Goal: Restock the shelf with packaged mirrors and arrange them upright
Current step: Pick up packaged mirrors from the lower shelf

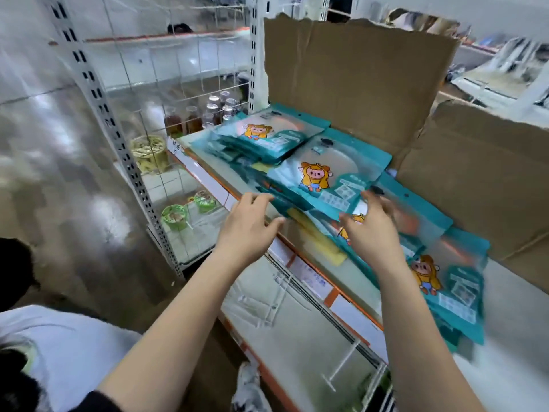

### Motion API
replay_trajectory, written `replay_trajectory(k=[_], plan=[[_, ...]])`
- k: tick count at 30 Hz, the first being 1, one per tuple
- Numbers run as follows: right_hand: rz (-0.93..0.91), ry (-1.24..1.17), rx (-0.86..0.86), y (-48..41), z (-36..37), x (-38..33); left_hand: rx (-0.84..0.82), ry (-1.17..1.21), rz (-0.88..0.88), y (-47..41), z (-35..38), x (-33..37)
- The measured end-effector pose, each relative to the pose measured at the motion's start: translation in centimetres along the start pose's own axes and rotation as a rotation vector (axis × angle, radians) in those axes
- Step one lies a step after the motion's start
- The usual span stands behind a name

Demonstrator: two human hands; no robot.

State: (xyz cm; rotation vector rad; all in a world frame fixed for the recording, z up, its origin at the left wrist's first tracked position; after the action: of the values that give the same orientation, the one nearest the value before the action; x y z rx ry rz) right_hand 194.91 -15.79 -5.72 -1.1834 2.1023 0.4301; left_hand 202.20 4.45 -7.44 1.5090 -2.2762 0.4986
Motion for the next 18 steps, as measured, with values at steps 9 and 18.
replay_trajectory(k=[9,18], plan=[[0.105,-0.023,0.046,-8.2,2.6,-2.3,0.010,-0.048,-0.029,-9.5,-2.5,-2.3],[0.181,-0.013,0.039,-12.1,2.7,-2.3,0.032,-0.122,-0.062,-16.8,-3.6,-2.0]])
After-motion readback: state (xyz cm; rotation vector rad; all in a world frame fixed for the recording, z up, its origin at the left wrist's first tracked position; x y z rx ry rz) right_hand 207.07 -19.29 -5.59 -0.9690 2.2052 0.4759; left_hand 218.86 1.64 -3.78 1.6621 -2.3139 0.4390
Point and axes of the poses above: each hand's wrist, its own y-axis away from the middle knuckle, its own z-axis out of the palm, x = y × z, the point moved 7 cm from there along -y, towards the middle knuckle, and after that the axes turned 7 degrees about -y, right-handed, at the moved point
